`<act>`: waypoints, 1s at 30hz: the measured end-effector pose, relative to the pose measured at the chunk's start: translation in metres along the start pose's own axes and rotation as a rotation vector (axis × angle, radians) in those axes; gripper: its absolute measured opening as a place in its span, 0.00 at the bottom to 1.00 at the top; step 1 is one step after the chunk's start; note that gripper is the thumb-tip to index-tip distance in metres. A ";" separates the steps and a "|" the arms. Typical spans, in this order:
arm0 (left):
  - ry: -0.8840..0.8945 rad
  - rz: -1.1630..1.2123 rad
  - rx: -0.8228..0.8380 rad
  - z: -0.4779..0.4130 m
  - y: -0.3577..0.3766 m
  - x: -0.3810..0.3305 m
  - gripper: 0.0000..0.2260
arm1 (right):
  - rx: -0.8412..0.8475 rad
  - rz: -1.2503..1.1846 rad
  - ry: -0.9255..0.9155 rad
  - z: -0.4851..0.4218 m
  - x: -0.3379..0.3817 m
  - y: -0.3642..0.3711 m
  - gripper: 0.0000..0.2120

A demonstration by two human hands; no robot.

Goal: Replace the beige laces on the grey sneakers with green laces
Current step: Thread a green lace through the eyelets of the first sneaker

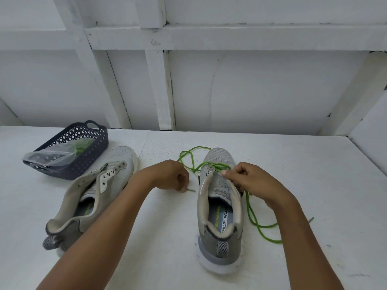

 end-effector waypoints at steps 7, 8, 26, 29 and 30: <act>-0.023 0.321 -0.465 0.011 -0.036 0.003 0.05 | -0.018 -0.010 -0.021 0.005 0.009 0.000 0.11; -0.007 0.391 -0.512 0.012 -0.042 -0.002 0.07 | -0.018 -0.014 -0.032 0.006 0.008 0.000 0.10; 0.318 0.076 -0.364 -0.034 -0.066 -0.095 0.07 | -0.233 -0.107 -0.214 -0.009 0.010 -0.018 0.05; 0.331 0.125 -0.381 -0.034 -0.067 -0.094 0.07 | -0.231 -0.116 -0.215 -0.012 0.010 -0.018 0.06; 0.335 0.135 -0.379 -0.034 -0.066 -0.093 0.07 | -0.222 -0.119 -0.215 -0.013 0.010 -0.017 0.06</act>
Point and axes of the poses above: each hand's wrist, its own z-axis away from the middle knuckle, its own y-axis out of the palm, x = y × z, the point moved 6 cm from there along -z, towards the middle knuckle, and after that the axes turned 10 degrees about y, right-handed, at the moved point
